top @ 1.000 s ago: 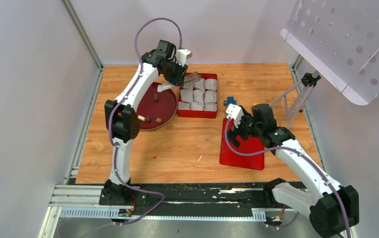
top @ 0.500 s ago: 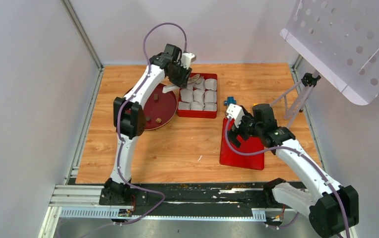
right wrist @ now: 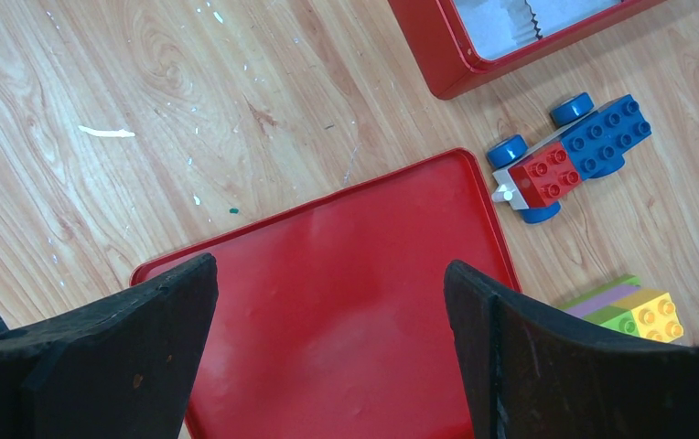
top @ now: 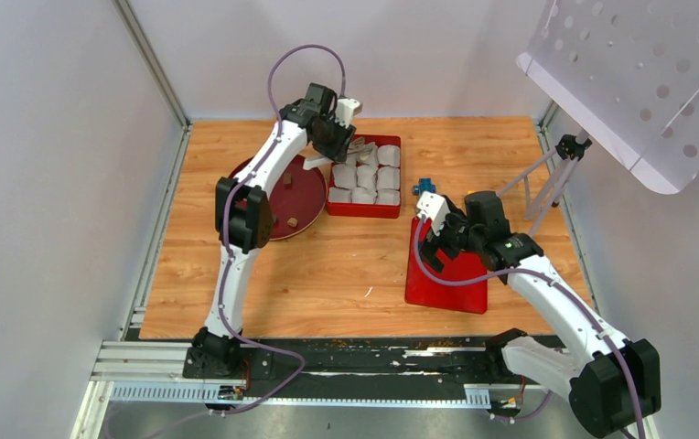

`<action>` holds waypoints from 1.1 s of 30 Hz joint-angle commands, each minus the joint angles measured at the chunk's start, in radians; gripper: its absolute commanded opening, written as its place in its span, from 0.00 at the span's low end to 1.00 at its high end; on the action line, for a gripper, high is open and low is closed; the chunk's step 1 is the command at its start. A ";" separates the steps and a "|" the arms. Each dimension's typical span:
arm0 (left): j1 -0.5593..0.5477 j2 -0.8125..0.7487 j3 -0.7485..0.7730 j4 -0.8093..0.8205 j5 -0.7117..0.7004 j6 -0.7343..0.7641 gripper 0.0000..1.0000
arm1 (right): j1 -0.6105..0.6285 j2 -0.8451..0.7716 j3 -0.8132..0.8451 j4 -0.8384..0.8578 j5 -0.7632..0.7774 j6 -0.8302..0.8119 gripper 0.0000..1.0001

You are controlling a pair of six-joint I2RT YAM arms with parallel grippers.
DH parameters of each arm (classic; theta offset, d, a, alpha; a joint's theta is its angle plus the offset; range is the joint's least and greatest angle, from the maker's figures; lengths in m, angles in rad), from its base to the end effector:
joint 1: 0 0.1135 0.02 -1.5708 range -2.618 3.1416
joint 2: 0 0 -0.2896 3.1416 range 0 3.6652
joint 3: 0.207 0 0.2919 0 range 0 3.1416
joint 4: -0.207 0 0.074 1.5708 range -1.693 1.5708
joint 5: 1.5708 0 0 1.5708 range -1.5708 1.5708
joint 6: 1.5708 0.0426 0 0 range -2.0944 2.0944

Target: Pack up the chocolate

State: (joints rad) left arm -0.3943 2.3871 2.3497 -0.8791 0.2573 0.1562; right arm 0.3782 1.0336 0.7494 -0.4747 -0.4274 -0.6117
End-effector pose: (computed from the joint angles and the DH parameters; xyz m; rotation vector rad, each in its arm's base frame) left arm 0.5395 -0.2362 0.2697 0.7821 2.3670 -0.4203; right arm 0.2208 0.1067 0.2622 -1.2617 1.8928 0.3748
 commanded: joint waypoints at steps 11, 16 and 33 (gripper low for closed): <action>0.000 -0.158 0.030 0.003 0.040 0.018 0.41 | -0.004 -0.002 -0.002 0.008 -0.004 -0.012 0.94; 0.044 -0.367 -0.117 -0.049 0.041 0.065 0.42 | -0.007 -0.010 -0.024 0.017 -0.010 -0.011 0.94; 0.236 -0.771 -0.769 0.013 -0.088 -0.187 0.48 | -0.005 0.020 -0.015 0.048 -0.038 -0.005 0.94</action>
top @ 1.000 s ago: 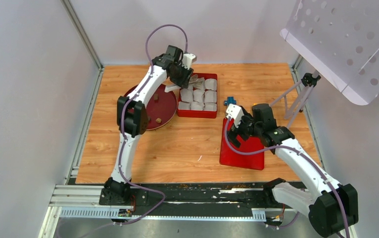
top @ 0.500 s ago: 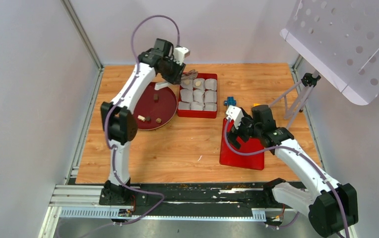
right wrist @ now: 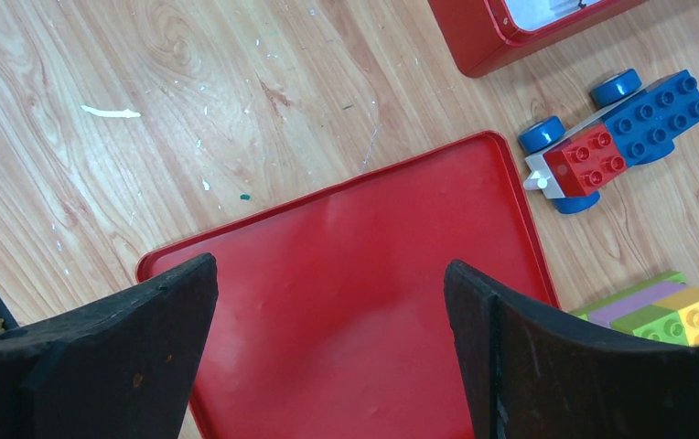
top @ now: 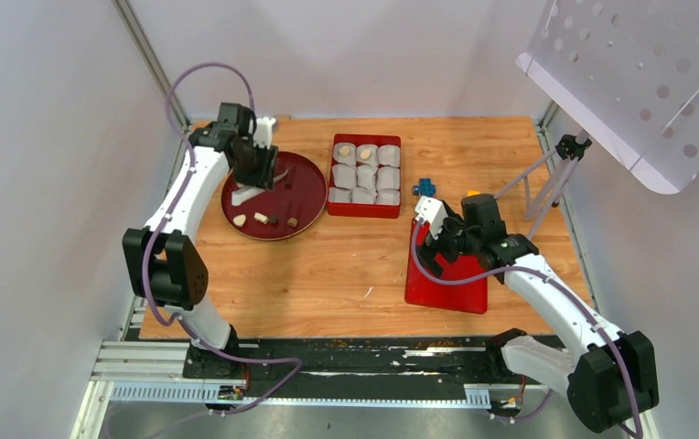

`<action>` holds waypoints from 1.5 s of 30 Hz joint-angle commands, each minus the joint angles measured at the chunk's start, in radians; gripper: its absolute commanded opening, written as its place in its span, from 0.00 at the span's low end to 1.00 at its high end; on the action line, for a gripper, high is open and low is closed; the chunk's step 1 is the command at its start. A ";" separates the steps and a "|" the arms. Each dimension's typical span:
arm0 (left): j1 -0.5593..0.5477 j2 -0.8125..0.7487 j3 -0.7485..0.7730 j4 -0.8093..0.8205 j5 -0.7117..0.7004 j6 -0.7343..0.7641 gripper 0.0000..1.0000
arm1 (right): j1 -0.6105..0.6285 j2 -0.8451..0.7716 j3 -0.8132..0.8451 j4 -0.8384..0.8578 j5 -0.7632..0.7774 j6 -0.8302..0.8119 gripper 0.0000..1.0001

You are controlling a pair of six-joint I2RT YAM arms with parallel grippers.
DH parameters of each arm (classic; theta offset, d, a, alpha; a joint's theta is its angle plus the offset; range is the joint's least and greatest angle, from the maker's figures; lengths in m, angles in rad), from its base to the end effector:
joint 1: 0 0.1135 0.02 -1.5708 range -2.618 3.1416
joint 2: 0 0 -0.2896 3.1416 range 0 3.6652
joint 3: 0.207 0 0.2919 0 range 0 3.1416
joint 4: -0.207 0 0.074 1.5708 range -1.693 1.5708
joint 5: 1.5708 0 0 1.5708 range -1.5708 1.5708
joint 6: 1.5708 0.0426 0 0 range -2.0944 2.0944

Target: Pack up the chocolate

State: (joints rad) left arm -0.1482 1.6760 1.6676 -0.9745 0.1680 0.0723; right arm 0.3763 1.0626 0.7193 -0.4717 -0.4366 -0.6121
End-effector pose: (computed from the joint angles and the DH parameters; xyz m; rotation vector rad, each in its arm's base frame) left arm 0.3955 -0.0662 0.3626 0.3452 2.5275 -0.2439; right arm 0.2217 0.1070 0.2449 -1.2778 1.9418 0.4020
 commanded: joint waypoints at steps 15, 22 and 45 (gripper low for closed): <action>-0.008 0.124 0.003 0.128 -0.059 -0.108 0.52 | -0.024 -0.069 -0.021 0.025 -0.019 0.003 0.94; -0.009 0.199 0.073 0.121 -0.077 -0.106 0.52 | -0.034 -0.069 -0.021 0.026 -0.022 0.003 0.94; -0.004 0.202 -0.010 0.103 -0.068 -0.132 0.52 | -0.057 -0.084 -0.029 0.019 -0.025 0.002 0.94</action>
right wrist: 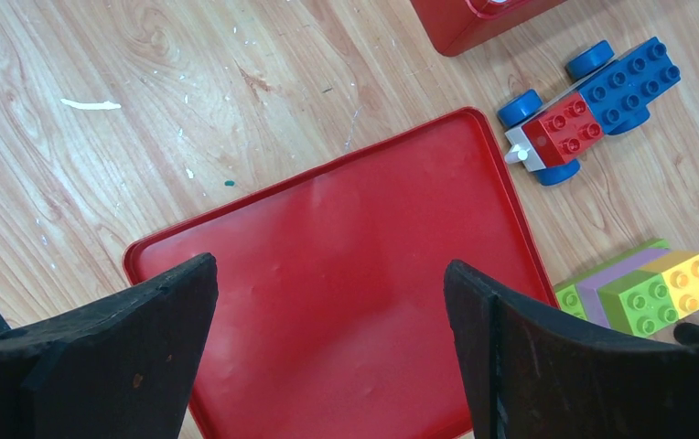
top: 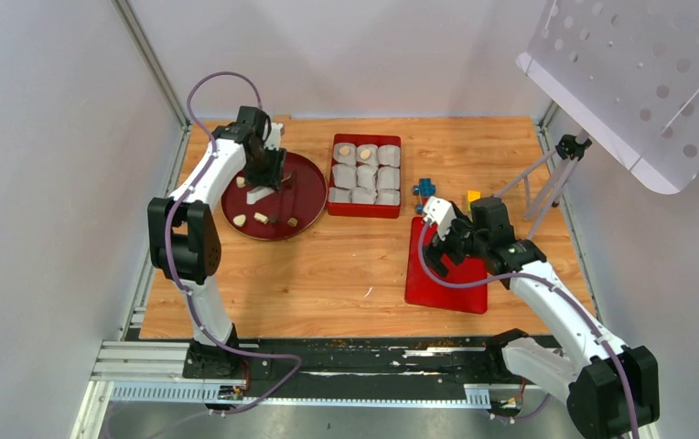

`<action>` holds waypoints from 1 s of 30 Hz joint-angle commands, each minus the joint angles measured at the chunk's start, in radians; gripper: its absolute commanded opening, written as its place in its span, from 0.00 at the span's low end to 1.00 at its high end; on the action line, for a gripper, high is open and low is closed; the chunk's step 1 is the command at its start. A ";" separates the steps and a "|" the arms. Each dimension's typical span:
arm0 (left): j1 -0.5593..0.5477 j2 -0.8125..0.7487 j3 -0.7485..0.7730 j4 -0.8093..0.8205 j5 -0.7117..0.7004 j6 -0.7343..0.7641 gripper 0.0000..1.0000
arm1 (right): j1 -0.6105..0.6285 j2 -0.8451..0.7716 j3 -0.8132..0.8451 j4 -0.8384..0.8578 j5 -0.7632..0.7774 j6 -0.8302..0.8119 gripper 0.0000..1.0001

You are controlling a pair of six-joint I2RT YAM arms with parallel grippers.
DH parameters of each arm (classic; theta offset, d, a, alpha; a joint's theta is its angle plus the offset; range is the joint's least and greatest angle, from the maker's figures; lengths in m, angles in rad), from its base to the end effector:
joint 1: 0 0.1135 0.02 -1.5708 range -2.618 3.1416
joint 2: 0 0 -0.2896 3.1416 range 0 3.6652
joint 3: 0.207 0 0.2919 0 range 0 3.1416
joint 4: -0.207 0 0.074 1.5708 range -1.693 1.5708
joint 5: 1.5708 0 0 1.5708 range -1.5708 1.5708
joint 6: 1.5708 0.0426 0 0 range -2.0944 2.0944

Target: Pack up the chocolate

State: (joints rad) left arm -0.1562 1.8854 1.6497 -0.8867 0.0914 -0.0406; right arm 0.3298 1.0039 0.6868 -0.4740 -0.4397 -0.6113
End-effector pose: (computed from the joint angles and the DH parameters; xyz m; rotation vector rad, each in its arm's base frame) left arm 0.4458 -0.0741 0.2756 0.1840 2.6923 -0.1833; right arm 0.2153 0.0929 0.2457 -1.2248 1.9444 0.3744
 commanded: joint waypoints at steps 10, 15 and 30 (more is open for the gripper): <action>-0.010 -0.040 0.094 0.011 0.077 0.008 0.21 | -0.025 -0.037 0.001 0.017 -0.023 0.004 0.94; -0.084 -0.093 0.160 0.034 0.128 0.027 0.20 | -0.031 -0.045 -0.013 0.021 -0.025 0.006 0.94; -0.298 0.130 0.409 0.147 0.175 0.004 0.20 | -0.032 -0.041 0.020 0.003 -0.031 0.013 0.94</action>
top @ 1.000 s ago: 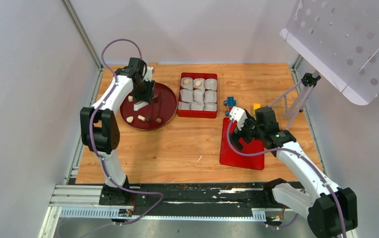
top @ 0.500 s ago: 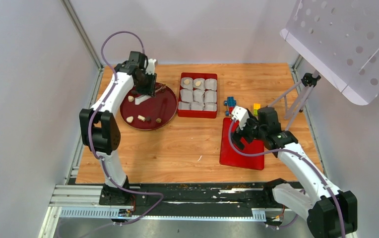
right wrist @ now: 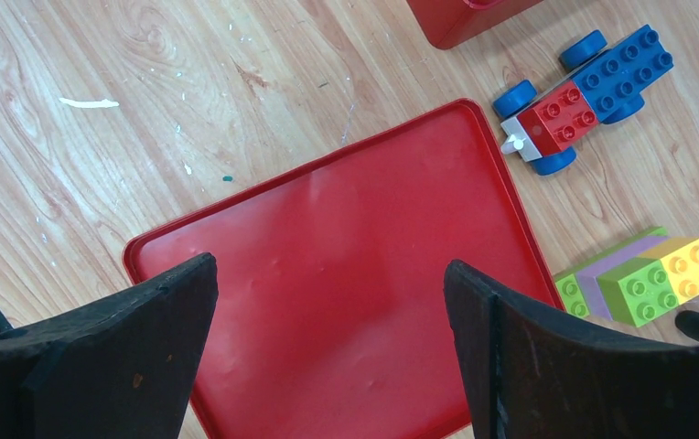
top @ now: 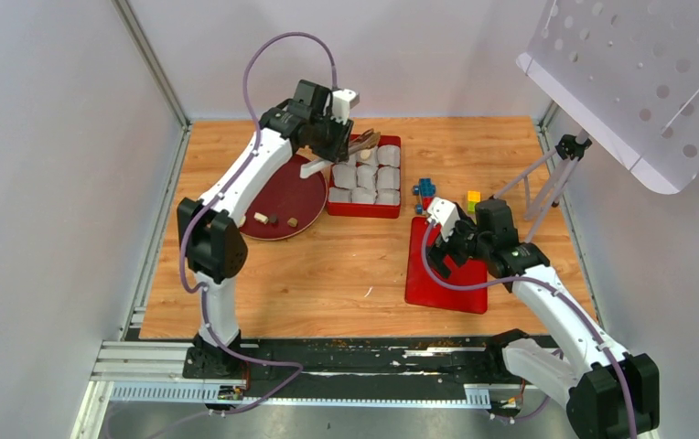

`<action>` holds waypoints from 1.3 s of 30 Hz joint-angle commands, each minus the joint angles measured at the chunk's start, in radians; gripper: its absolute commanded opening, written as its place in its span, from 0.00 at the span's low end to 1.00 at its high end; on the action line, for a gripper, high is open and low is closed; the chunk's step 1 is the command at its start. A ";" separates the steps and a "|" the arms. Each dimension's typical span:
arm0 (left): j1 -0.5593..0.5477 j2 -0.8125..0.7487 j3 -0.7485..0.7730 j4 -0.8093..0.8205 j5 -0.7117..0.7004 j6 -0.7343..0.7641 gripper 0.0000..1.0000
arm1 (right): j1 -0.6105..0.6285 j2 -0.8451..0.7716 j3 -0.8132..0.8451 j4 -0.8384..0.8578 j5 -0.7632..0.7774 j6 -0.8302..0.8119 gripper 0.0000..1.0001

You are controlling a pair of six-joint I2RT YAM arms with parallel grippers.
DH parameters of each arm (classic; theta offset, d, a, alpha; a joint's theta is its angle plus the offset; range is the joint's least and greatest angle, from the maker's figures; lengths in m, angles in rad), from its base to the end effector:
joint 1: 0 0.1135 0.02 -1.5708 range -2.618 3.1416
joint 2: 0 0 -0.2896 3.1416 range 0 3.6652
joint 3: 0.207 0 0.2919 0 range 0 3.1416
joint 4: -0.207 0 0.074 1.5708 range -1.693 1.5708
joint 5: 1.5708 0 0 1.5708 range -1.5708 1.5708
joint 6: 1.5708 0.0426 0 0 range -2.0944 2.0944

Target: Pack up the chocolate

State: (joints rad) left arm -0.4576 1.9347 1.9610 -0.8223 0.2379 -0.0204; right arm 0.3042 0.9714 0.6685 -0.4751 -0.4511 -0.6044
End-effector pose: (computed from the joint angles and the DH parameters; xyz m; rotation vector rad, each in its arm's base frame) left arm 0.4332 -0.2245 0.3692 0.6333 2.3124 -0.5094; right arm 0.2112 0.0858 0.2458 -1.1928 1.9453 0.3732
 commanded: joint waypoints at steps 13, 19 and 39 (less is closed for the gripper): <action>-0.052 0.266 0.252 0.119 -0.024 -0.001 0.20 | -0.031 0.005 0.054 -0.020 -0.024 0.007 0.94; -0.062 0.325 0.281 0.129 -0.026 0.005 0.21 | -0.047 0.017 0.060 -0.023 -0.030 0.013 0.94; -0.084 0.396 0.316 0.137 -0.061 0.019 0.41 | -0.057 0.024 0.052 -0.031 -0.036 0.016 0.94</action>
State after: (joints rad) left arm -0.5282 2.3215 2.2177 -0.7357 0.1844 -0.0162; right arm 0.2520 0.9951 0.6910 -0.5163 -0.4633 -0.6029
